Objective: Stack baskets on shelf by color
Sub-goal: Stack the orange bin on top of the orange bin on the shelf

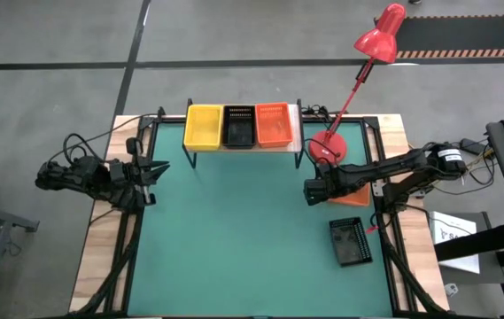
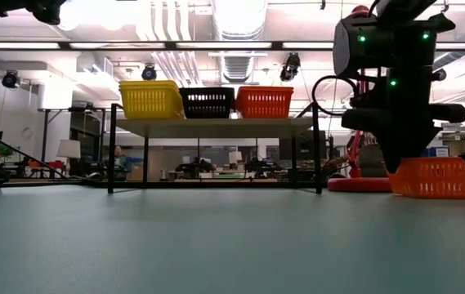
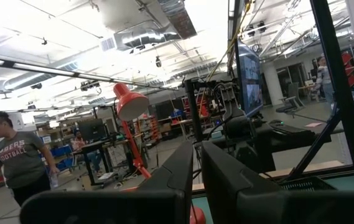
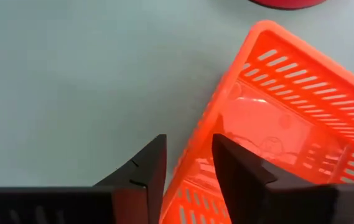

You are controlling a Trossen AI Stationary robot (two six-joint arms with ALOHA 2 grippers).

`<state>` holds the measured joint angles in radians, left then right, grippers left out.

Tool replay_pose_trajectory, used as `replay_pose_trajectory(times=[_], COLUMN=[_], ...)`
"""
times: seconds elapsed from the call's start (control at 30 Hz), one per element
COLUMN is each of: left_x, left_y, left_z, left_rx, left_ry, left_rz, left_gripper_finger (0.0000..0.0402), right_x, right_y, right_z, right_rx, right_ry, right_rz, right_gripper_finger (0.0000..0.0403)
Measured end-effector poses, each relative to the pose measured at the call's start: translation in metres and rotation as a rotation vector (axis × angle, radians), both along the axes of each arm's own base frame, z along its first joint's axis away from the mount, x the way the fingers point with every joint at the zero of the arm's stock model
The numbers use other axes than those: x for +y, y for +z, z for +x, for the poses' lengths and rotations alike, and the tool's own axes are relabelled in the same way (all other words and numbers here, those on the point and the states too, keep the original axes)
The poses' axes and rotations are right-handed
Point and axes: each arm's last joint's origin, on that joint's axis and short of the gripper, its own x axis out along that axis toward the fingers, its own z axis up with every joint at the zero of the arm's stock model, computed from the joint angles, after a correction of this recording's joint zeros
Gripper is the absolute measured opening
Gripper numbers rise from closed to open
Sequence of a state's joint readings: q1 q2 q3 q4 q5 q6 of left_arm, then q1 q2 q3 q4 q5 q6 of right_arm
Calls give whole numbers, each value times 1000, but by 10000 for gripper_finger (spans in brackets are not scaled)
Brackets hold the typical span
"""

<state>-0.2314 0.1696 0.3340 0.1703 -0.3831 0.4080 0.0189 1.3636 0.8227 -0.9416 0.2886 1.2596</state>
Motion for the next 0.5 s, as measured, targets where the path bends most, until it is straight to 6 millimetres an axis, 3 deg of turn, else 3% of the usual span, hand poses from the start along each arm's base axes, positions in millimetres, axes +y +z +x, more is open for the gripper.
replay_pose_trajectory(times=[0.5], left_x=[0], left_y=[0], left_z=[0], left_rx=[1], left_ry=[0], left_rz=[0], left_gripper_finger=[17], right_x=[2], right_y=[0], right_z=[9], right_rx=[-89], right_ry=[28], right_rz=[56], right_gripper_finger=[13])
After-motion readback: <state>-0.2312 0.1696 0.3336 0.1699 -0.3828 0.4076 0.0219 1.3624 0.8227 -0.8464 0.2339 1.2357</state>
